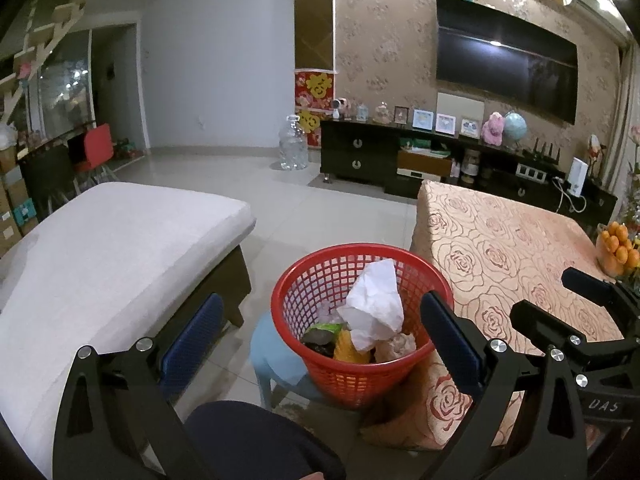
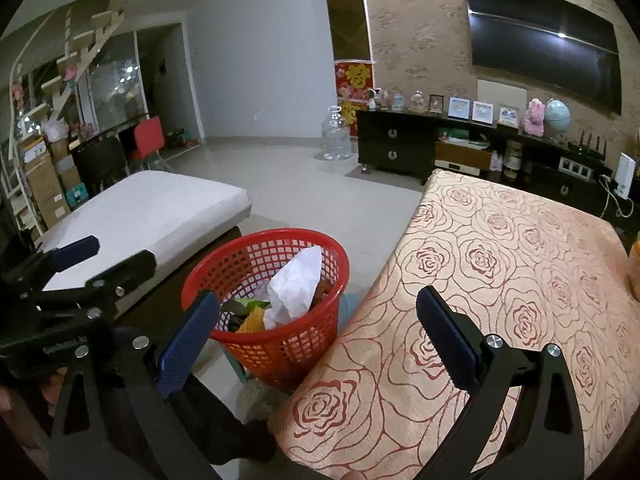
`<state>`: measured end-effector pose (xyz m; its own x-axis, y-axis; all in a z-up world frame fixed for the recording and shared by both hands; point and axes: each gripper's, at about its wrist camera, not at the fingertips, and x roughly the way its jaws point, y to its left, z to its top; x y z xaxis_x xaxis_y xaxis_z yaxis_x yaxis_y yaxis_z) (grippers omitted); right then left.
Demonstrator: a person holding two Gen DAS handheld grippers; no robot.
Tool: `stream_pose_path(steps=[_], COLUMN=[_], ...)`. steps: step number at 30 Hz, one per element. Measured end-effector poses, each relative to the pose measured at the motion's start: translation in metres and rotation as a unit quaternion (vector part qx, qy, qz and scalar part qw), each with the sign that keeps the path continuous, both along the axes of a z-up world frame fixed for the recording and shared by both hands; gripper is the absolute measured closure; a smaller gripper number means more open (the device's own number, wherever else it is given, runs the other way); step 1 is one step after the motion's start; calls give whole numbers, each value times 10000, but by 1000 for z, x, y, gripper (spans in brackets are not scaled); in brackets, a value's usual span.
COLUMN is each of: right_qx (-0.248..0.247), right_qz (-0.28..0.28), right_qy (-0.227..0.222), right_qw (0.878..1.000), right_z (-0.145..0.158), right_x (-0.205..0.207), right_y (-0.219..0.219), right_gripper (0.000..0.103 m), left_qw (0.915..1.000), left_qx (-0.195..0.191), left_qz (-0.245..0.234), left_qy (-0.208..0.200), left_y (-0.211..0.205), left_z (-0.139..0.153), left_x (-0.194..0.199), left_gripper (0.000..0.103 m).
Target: Collect trash
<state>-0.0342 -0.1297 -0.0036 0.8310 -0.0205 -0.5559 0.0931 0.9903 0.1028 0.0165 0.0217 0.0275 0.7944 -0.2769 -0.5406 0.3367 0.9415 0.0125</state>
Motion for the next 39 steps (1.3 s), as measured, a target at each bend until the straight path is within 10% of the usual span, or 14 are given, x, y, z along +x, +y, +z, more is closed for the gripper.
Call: stream_pose_path(steps=[39], right_qx=[-1], right_qz=[-118], right_qy=[-36], right_qw=[9999], right_z=[0], right_x=[-7], right_y=[-3], right_gripper=[7], left_qw=[9998], left_qx=[163], left_qz=[-58], left_qy=[-140], left_y=[-4], left_z=[-7], left_x=[-9], left_gripper=[8])
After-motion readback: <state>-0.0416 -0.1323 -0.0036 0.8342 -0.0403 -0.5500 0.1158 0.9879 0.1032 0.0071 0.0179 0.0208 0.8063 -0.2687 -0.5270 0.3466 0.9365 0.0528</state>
